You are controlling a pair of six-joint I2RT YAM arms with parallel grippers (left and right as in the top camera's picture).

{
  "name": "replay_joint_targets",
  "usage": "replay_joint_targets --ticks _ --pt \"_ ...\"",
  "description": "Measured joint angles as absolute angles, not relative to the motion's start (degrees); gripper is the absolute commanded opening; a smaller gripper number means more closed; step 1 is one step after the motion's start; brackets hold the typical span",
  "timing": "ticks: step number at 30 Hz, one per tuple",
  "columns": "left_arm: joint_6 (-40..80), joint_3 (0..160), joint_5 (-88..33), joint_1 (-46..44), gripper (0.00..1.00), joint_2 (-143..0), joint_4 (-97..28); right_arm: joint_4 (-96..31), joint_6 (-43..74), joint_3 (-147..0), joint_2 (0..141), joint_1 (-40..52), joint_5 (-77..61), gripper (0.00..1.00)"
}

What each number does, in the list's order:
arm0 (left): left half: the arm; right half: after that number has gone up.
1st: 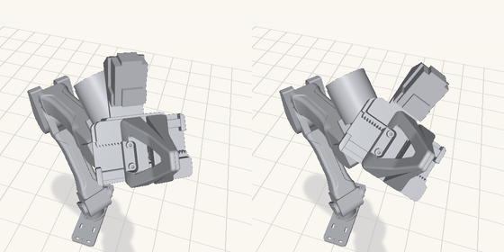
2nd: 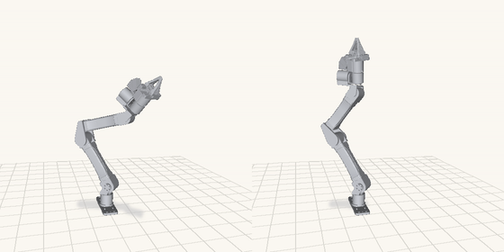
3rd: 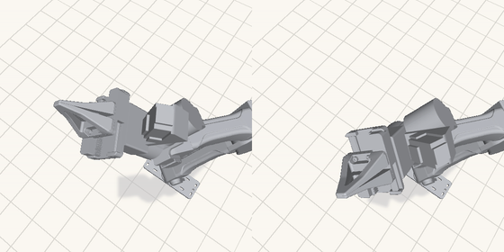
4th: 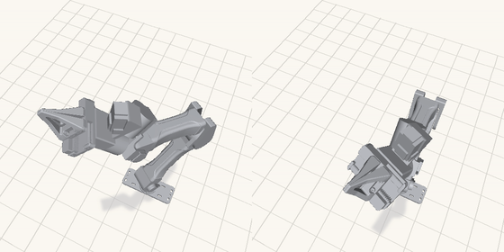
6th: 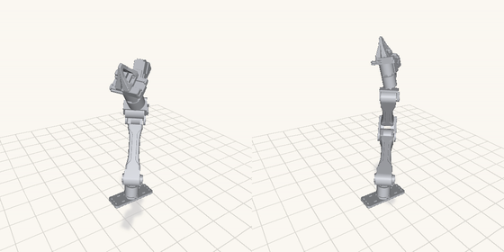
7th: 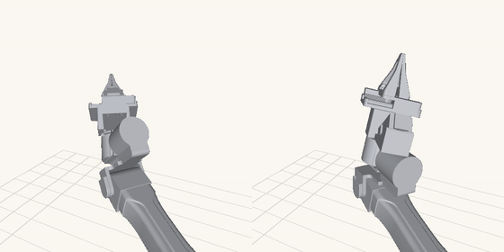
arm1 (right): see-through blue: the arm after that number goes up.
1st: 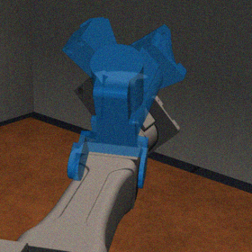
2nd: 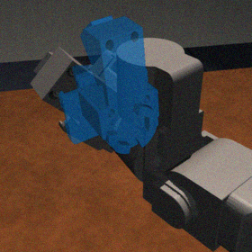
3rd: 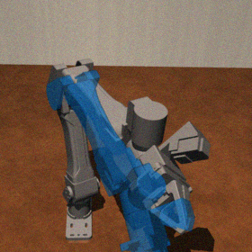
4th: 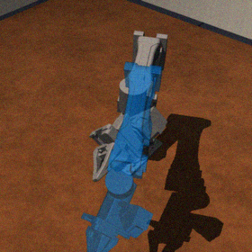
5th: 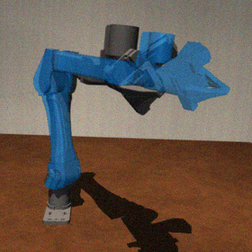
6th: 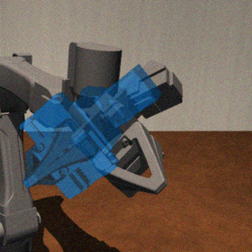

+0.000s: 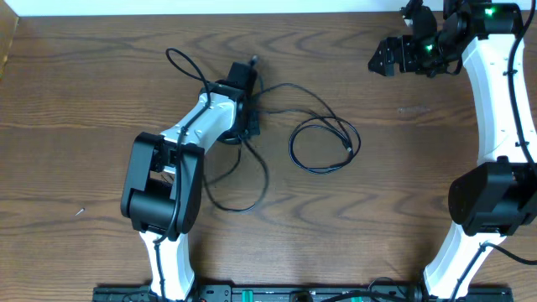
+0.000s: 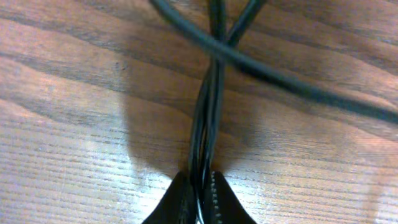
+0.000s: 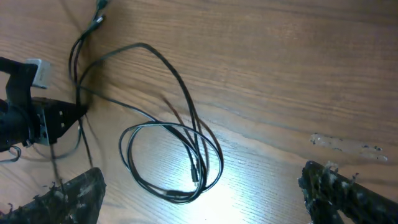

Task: Untangle cables

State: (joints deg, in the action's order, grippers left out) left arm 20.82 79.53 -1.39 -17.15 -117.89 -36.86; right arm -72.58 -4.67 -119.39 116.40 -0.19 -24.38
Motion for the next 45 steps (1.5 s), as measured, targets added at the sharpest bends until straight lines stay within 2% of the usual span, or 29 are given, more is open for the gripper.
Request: replay_joint_targets --ticks 6,16,24,45 --pt "16.49 79.57 -1.34 -17.08 0.07 -113.86 -36.88 -71.92 -4.67 -119.39 116.4 -0.12 -24.36 0.97" --pt "13.85 81.54 -1.3 -17.08 0.07 -84.9 -35.27 -67.81 -4.67 -119.39 116.4 5.85 -24.16 0.99" --pt "12.21 81.49 -1.28 -17.08 0.07 -80.53 -34.2 -65.49 -4.69 -119.39 116.4 10.76 -24.16 0.99" --pt "10.92 81.25 -1.1 -17.08 0.07 -68.14 2.42 -62.89 -4.71 -118.98 124.14 15.07 -28.93 0.98"
